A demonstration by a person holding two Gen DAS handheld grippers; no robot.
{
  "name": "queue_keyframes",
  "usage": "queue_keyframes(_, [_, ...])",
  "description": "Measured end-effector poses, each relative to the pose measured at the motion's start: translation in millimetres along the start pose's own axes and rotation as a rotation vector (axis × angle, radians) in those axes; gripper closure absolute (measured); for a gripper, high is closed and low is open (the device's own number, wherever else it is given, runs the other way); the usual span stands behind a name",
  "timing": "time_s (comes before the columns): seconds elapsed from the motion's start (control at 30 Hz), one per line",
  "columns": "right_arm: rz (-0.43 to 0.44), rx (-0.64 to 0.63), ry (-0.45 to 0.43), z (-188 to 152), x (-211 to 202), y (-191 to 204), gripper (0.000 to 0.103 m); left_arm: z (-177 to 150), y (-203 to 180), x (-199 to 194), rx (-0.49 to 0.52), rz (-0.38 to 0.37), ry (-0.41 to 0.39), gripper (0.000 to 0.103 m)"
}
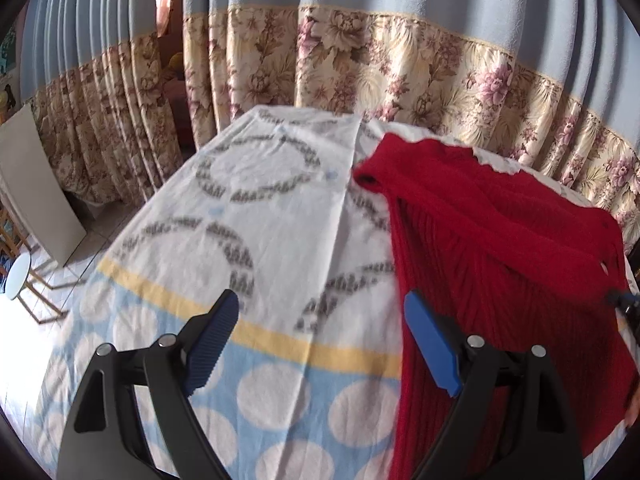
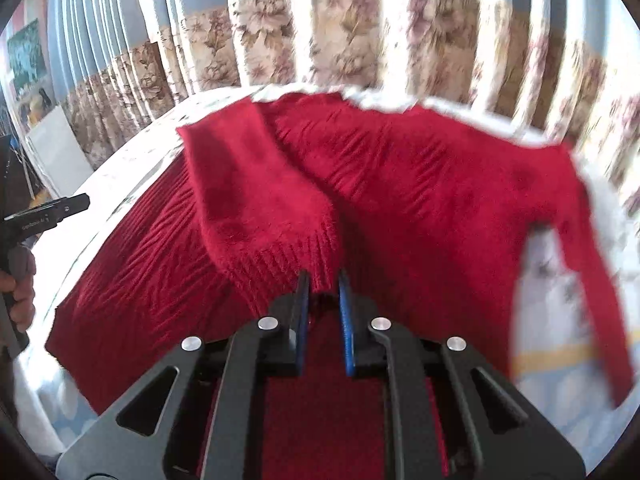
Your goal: Fold small clothes
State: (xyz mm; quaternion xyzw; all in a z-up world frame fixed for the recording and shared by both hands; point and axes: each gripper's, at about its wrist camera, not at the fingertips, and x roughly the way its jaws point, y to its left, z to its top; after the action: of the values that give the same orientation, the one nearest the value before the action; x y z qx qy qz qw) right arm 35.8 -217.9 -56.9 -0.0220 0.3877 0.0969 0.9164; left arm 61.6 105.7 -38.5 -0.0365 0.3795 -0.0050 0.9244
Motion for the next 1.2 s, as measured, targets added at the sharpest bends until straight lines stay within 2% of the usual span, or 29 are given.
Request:
queue_keyframes(0.17, [-0.082, -0.052, -0.033, 39.3, -9.5, -34.5, 0.089, 49.5, -17.6, 15.0, 0.036, -0.027, -0.036, 0.016])
queue_keyframes(0.27, [-0.078, -0.054, -0.019, 59.1, 0.1, -56.8, 0.089, 87.0, -38.1, 40.4, 0.085, -0.005, -0.049, 0.014])
queue_keyframes(0.33, [-0.069, -0.055, -0.013, 67.1, 6.6, -66.5, 0.089, 108.7, -51.1, 63.0, 0.122, 0.0, -0.054, 0.013])
queue_keyframes(0.43, [-0.061, -0.061, -0.014, 73.9, 11.9, -72.4, 0.089, 136.1, -65.9, 121.8, 0.172, 0.049, 0.011, 0.013])
queue_keyframes(0.5, [-0.048, -0.053, -0.018, 77.7, 13.5, -74.7, 0.089, 142.7, -66.7, 145.9, 0.17, 0.05, 0.054, 0.013])
queue_keyframes(0.6, [-0.048, -0.045, -0.02, 83.1, 17.9, -79.3, 0.089, 148.1, -78.1, 162.5, 0.191, -0.057, 0.068, 0.013])
queue_keyframes(0.7, [-0.058, -0.03, -0.017, 88.7, 25.0, -86.8, 0.089, 146.8, -99.1, 170.0, 0.255, -0.128, 0.074, 0.013])
queue_keyframes(0.73, [-0.062, -0.02, -0.018, 91.6, 29.0, -90.9, 0.089, 144.4, -108.5, 175.7, 0.29, -0.136, 0.087, 0.013])
queue_keyframes(0.8, [-0.075, -0.014, -0.02, 96.7, 35.8, -96.4, 0.089, 140.4, -121.5, 192.8, 0.336, -0.099, 0.129, 0.014])
queue_keyframes(0.83, [-0.084, -0.008, -0.02, 100.1, 40.5, -99.4, 0.089, 136.9, -123.2, 205.4, 0.331, -0.089, 0.164, 0.032])
queue_keyframes(0.87, [-0.089, -0.002, -0.019, 103.5, 44.7, -101.8, 0.089, 134.7, -122.3, 213.4, 0.313, -0.109, 0.19, 0.041])
queue_keyframes(0.9, [-0.092, 0.0, -0.019, 106.5, 48.0, -103.4, 0.089, 134.7, -118.4, 214.9, 0.281, -0.13, 0.178, 0.043])
queue_keyframes(0.93, [-0.095, 0.003, -0.023, 107.7, 49.3, -105.1, 0.089, 134.5, -115.9, 214.6, 0.26, -0.141, 0.175, 0.055])
queue_keyframes(0.97, [-0.101, 0.006, -0.025, 109.7, 50.7, -105.7, 0.089, 135.5, -115.1, 212.4, 0.251, -0.16, 0.165, 0.071])
queue_keyframes(1.03, [-0.104, 0.004, -0.032, 112.8, 51.5, -106.7, 0.089, 138.9, -113.7, 204.5, 0.236, -0.161, 0.131, 0.086])
queue_keyframes(1.1, [-0.124, 0.001, -0.041, 115.6, 53.2, -108.5, 0.089, 147.1, -104.8, 195.3, 0.176, -0.161, 0.089, 0.088])
queue_keyframes(1.2, [-0.154, 0.012, -0.061, 122.7, 56.1, -114.6, 0.089, 162.0, -78.3, 186.7, 0.001, -0.205, 0.045, 0.088])
